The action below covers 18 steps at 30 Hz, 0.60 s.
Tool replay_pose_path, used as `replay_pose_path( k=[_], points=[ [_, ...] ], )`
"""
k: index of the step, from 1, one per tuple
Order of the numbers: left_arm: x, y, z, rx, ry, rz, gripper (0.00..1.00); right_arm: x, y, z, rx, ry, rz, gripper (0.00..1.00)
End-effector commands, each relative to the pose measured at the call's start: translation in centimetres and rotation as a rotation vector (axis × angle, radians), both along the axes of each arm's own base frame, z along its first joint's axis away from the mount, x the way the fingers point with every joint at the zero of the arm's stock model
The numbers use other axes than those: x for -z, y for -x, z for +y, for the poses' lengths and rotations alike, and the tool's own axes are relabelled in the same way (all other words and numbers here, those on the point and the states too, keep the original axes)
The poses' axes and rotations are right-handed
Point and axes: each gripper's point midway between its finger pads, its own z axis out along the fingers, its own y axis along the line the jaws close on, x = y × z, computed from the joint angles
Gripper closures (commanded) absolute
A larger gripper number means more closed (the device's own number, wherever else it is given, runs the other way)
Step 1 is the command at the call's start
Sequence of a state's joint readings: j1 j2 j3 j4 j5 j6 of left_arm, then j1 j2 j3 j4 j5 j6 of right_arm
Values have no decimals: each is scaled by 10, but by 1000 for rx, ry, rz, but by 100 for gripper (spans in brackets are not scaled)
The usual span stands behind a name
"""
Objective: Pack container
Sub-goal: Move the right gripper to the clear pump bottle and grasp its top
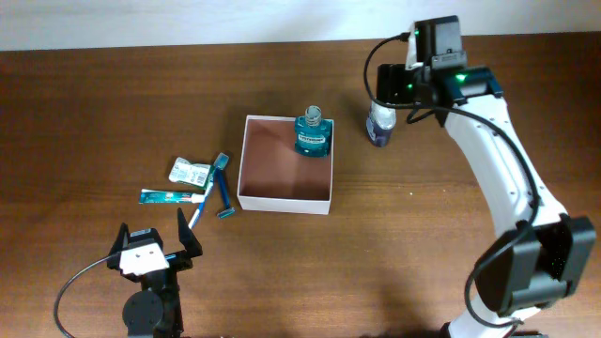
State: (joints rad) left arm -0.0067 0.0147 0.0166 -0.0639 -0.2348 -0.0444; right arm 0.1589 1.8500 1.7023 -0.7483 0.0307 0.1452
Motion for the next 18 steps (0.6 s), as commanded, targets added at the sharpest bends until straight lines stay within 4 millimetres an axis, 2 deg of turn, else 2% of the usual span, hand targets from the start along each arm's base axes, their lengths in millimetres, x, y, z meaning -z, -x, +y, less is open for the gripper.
replay_pose_path(
  k=[1, 8, 18],
  points=[
    [1, 0, -1, 7, -15, 1, 1, 22, -3, 17, -45, -3, 39, 13],
    [1, 0, -1, 7, -15, 0, 1, 41, -8, 18, -42, 10, 64, 15],
    [1, 0, -1, 7, -15, 0, 1, 58, -12, 17, -34, 27, 91, 25]
  ],
)
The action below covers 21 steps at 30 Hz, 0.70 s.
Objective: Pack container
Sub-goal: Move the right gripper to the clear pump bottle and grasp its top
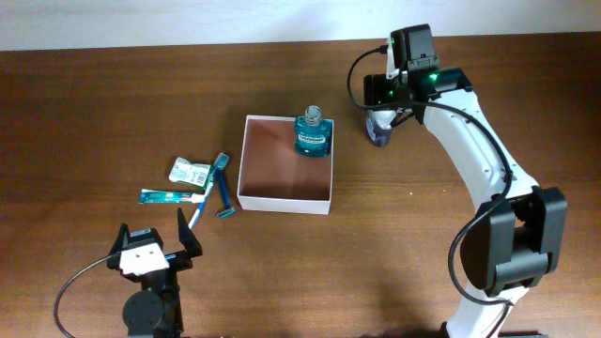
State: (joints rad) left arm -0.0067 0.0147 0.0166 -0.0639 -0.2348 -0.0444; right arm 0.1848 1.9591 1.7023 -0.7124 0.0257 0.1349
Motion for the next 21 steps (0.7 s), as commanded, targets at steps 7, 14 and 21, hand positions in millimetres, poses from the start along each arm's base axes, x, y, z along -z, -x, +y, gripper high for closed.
replay_pose_path(
  k=[7, 14, 21],
  points=[
    [1, 0, -1, 7, -15, 1, 1, 12, 0, -2, 10, 24, 23, 44],
    [1, 0, -1, 7, -15, 0, 1, 15, 3, -5, 12, 38, 40, 57],
    [1, 0, -1, 7, -15, 1, 1, 15, 4, -6, 1, 51, 43, 70]
  ],
)
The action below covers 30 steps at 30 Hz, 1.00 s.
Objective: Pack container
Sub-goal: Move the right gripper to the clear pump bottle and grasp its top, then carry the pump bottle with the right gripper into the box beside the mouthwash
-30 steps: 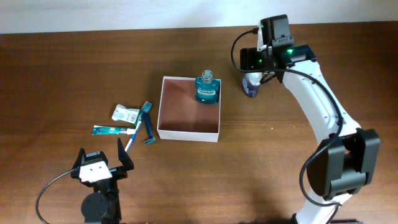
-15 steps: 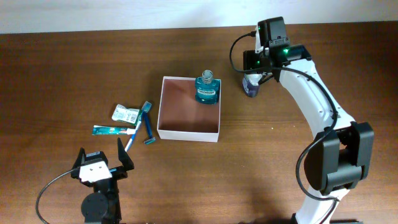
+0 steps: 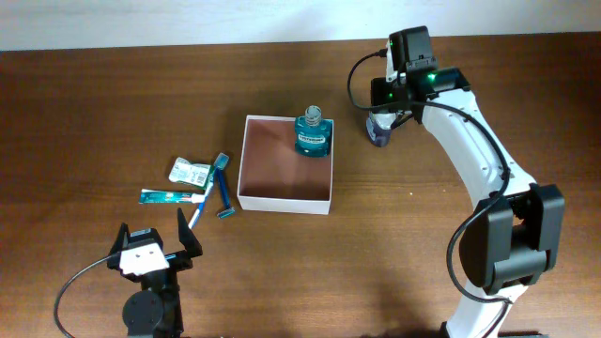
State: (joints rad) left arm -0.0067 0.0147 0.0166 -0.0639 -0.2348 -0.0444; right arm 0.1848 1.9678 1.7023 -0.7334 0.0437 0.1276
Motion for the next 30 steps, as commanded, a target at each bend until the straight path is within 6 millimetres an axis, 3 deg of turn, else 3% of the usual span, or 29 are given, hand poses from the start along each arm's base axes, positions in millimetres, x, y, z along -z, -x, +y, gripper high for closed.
replay_pose_path(
  k=[1, 9, 15, 23, 30],
  points=[
    [1, 0, -1, 7, -15, 0, 1, 8, 1, -2, -3, 27, 17, 71],
    [1, 0, -1, 7, -15, 0, 1, -2, 0, -4, -9, 39, -8, 75],
    [1, 0, -1, 7, -15, 0, 1, -36, 6, -12, 17, 66, -70, 75],
    [1, 0, -1, 7, -15, 0, 1, -89, 46, -11, 32, 33, -98, 76],
    [1, 0, -1, 7, -15, 1, 0, -123, 84, 10, 35, -26, -115, 76]
  ],
)
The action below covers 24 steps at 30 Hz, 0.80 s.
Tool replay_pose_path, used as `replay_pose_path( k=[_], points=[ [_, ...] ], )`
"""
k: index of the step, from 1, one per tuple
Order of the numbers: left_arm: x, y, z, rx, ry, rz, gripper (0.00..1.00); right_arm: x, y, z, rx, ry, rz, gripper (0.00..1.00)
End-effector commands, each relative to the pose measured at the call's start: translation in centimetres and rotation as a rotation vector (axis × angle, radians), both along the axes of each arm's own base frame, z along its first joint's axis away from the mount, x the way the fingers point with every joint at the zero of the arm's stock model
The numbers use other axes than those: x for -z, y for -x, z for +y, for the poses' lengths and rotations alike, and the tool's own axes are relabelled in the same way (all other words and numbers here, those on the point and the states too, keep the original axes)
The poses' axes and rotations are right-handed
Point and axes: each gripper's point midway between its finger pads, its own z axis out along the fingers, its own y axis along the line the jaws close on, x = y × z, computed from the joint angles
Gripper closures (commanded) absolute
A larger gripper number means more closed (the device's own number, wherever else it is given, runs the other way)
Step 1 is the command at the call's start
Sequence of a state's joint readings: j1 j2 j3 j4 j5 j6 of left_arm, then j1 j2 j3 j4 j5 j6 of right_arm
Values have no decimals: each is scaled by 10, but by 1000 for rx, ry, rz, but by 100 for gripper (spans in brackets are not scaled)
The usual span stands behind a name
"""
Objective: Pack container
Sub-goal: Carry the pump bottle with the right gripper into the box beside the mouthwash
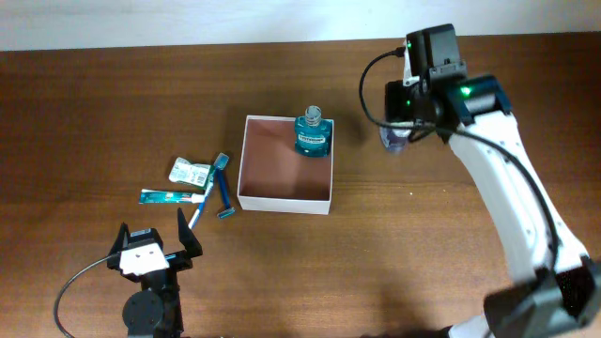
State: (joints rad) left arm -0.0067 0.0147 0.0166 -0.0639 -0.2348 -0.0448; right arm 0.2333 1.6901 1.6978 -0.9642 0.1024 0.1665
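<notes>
A white box (240, 178) with a brown floor stands mid-table. In its far right corner a teal mouthwash bottle (312, 133) stands upright. My right gripper (398, 131) is to the right of the box, shut on a small clear bottle with a blue label (393, 140), most of which it hides. Left of the box lie a floss pack (188, 171), a toothpaste tube (166, 196), a toothbrush (210, 184) and a blue razor (225, 199). My left gripper (156, 240) rests open at the near left, holding nothing.
A wooden table (423, 253) carries everything. The white wall edge runs along the far side. The right arm (512, 188) stretches from the near right corner toward the far middle.
The right gripper has shifted right and toward the front, and the small bottle has left its spot and gone with it. The left arm and the other items have not moved.
At first the right gripper hovered just above and right of the small bottle standing beside the box. Then it sat over the bottle, and stayed closed around it there. Now the bottle is away from that spot, held in the gripper.
</notes>
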Motion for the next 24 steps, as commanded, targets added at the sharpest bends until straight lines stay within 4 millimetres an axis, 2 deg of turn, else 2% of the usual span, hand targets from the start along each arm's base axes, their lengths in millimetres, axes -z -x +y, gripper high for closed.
replay_pose_path(
  k=[1, 7, 18, 24],
  points=[
    [1, 0, -1, 7, -15, 0, 1, -34, 19, 17, 16, -55, -70, 76],
    [1, 0, -1, 7, -15, 0, 1, -54, 43, 47, 13, -116, -96, 76],
    [1, 0, -1, 7, -15, 0, 1, -54, 63, 91, 25, -182, -85, 75],
    [1, 0, -1, 7, -15, 1, 1, -58, 72, 125, -27, -211, -111, 75]
  ],
)
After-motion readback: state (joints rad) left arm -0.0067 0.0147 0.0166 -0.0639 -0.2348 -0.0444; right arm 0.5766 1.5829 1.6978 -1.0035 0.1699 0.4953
